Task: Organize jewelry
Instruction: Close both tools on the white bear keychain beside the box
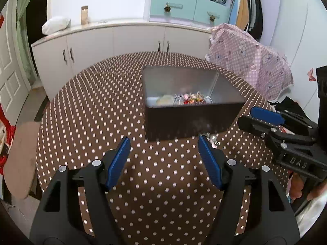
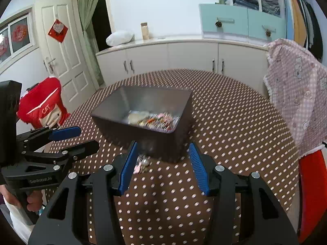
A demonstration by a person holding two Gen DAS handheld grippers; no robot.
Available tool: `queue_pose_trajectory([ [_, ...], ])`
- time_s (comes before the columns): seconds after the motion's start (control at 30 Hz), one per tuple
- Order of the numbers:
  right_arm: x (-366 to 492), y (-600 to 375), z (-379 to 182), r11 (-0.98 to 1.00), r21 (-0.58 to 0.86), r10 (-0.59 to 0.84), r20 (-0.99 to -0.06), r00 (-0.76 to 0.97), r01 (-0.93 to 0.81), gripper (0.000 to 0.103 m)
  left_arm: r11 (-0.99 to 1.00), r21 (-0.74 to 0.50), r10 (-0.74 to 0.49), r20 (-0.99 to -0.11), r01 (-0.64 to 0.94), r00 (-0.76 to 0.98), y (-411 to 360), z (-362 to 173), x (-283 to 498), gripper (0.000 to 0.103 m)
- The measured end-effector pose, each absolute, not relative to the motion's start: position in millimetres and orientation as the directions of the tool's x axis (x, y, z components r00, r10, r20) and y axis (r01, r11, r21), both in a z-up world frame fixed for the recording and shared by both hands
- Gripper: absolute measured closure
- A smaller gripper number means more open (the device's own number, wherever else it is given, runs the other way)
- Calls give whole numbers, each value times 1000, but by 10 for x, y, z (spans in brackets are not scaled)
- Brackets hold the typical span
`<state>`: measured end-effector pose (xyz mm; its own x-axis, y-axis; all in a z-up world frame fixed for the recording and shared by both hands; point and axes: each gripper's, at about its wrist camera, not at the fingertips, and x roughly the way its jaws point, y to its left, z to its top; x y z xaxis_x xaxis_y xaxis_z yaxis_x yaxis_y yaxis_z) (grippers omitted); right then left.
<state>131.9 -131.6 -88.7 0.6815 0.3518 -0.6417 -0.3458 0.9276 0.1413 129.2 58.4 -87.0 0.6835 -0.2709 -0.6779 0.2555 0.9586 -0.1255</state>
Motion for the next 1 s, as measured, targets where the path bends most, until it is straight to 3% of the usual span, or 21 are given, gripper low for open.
queue_pose_trajectory([
  [0.17, 1384, -1182, -1071, 920, 153, 362, -687, 630, -361, 72, 958, -147, -278, -694, 248, 664, 631, -964, 1273, 34],
  [0.57, 1504, -1104, -1166, 914, 167, 367, -732, 575, -370, 92, 949, -173, -305, -718, 263, 626, 553, -1085, 1262, 34],
  [1.0, 1398, -1204, -1161, 933, 126, 318, -726, 610, -337, 96, 917, -213, -378, -729, 336, 571, 274, -1061, 1378, 34],
])
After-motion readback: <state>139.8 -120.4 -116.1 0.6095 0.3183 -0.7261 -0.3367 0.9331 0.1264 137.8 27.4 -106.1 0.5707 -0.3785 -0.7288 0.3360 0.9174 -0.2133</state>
